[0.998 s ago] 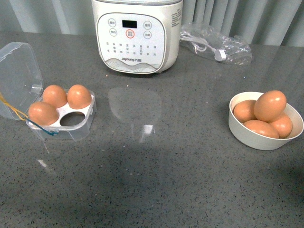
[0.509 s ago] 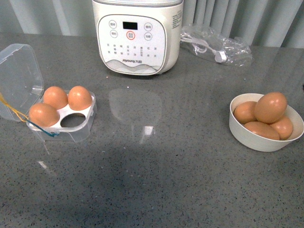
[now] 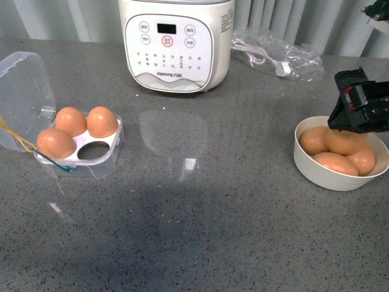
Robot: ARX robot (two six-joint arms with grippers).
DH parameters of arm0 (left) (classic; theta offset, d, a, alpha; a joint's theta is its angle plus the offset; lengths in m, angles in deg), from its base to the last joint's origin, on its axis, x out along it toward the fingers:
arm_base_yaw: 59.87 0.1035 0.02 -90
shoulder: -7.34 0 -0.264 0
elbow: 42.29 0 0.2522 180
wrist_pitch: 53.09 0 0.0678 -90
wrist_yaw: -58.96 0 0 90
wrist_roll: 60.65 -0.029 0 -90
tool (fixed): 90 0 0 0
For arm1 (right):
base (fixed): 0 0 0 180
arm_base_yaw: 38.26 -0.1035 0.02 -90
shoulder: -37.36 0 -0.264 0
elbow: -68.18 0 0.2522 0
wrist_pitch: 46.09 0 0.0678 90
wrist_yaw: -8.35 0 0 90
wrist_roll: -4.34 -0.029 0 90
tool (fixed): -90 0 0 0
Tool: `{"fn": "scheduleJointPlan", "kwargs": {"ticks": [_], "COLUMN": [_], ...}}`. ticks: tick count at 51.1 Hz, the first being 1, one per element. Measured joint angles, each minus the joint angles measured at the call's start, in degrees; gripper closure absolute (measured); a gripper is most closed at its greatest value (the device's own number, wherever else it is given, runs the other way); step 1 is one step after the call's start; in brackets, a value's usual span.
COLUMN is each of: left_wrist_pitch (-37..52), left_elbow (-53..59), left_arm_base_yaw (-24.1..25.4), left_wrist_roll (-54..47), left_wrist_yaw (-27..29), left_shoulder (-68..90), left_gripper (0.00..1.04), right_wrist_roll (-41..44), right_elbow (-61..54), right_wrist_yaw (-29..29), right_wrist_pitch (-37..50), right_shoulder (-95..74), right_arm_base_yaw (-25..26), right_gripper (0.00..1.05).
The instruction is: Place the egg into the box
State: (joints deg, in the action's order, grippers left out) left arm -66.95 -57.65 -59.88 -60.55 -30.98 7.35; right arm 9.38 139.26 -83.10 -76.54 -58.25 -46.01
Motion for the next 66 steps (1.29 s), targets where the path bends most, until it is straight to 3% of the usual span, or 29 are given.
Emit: {"fn": "scheduleJointPlan", "kwargs": {"ticks": [14,28,31,43,66], "left_wrist_pitch": [0.0,0.0,0.0,0.0,0.0], "left_elbow": [0.0,0.0,0.0,0.0,0.0], "left_arm_base_yaw": [0.0,0.0,0.0,0.0,0.0], "left_wrist_roll": [-0.02,0.0,0.0,-0.02,-0.02], "left_wrist_yaw": [0.0,0.0,0.0,0.0,0.0], "left_shoulder": [0.0,0.0,0.0,0.0,0.0], "left_gripper": [0.07,0.07,0.07,0.07,0.07], "right_wrist_roll": [-1.01,-1.2,-1.18,1.81,19.1], "right_elbow": [1.31,1.36,1.36,2.29,9.55], "right_wrist_yaw": [-0.17,0.44,0.55,-0.02,-17.16], "right_wrist_pitch": [1.42,2.49,2.54,1.86,7.74], "right_shoulder": [-4.83,-5.53,-5.44,0.44,-4.39], "right_arm_base_yaw": [-0.52,-1.73,-1.99,-4.35,-18.95], "right_gripper": [0.08,0.57,0.62,0.62,0.62]}}
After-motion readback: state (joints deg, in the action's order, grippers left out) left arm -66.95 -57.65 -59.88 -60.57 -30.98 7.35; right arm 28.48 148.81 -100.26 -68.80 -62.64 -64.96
